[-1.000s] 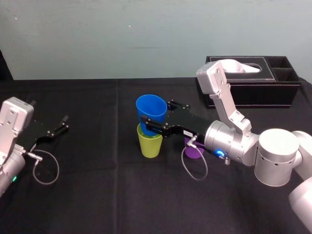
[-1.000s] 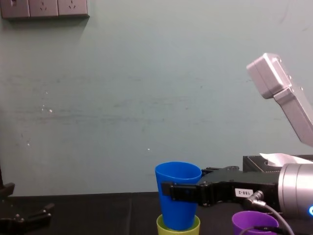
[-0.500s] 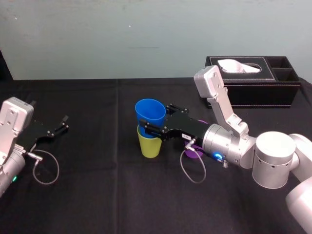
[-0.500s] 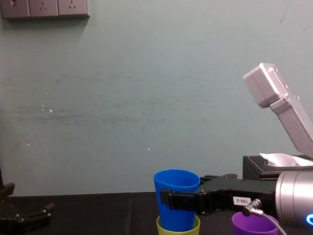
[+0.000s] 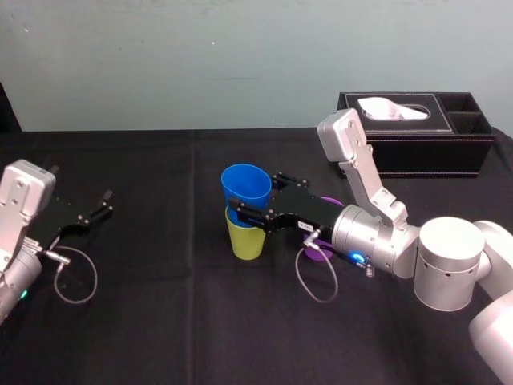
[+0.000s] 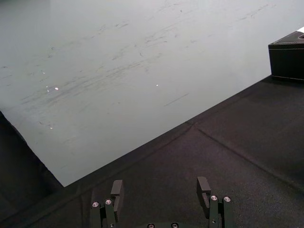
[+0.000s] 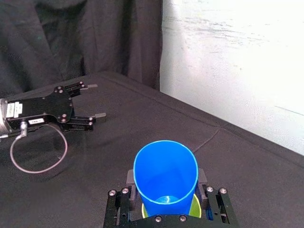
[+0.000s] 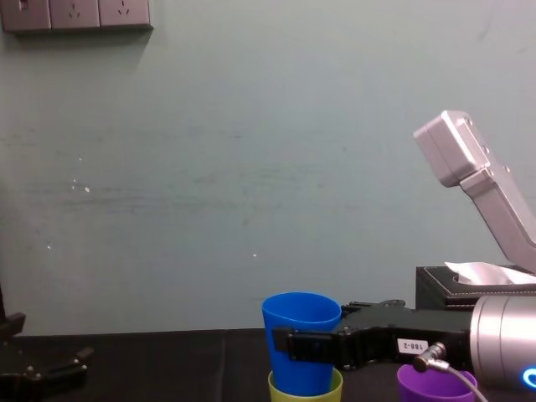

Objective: Stack the three plastic cups sequentially using one hand.

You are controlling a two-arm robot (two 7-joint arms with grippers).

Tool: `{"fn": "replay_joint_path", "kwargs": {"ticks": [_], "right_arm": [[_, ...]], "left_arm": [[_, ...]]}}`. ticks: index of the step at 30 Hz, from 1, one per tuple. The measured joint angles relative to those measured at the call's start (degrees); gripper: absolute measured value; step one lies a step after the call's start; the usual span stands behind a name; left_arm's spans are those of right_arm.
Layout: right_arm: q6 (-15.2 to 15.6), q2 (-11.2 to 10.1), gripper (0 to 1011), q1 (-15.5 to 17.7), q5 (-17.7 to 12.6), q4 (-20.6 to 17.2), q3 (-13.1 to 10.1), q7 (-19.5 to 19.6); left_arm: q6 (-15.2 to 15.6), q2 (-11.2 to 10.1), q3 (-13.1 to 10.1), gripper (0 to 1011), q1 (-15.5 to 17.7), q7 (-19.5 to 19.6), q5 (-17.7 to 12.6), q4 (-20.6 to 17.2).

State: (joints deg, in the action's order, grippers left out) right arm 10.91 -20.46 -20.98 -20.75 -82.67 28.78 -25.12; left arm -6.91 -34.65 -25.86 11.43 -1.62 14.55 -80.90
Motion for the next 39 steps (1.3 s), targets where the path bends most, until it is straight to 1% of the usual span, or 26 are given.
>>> {"fn": "replay_joint_path", "kwargs": {"ticks": [3,5,9,10,14,32,37,39], "right_arm": [[0.0,0.0,724,0.0,0.0,0.0,0.0,0.0],[0.0,0.0,755,0.0,0.0,0.0,0.0,0.0],[0.0,0.0,863,0.0,0.0,0.0,0.0,0.0],[0.0,0.0,877,0.0,0.0,-0.1,0.0,0.0],[0.0,-0.1,998,0.0,0.0,-0.1,0.0,0.0],[-0.1,-0.1,1000,0.1,-0.1,-0.2,-0.1,0.1],[-0.6,-0.4,1000,1.0,-0.5,-1.8,-1.1,0.5],[-0.6,-0.9,1000,1.7,-0.9,-3.1,-1.7,0.8]], "left_arm": [[0.0,0.0,0.0,1010,0.0,0.0,0.0,0.0],[0.0,0.0,0.0,1010,0.0,0.0,0.0,0.0],[0.0,0.0,0.0,1010,0.0,0.0,0.0,0.0],[0.0,0.0,0.0,1010,0.0,0.0,0.0,0.0],[0.0,0.0,0.0,1010,0.0,0.0,0.0,0.0],[0.0,0.0,0.0,1010,0.0,0.0,0.0,0.0],[0.0,0.0,0.0,1010,0.0,0.0,0.0,0.0],[0.0,0.0,0.0,1010,0.0,0.0,0.0,0.0]]}}
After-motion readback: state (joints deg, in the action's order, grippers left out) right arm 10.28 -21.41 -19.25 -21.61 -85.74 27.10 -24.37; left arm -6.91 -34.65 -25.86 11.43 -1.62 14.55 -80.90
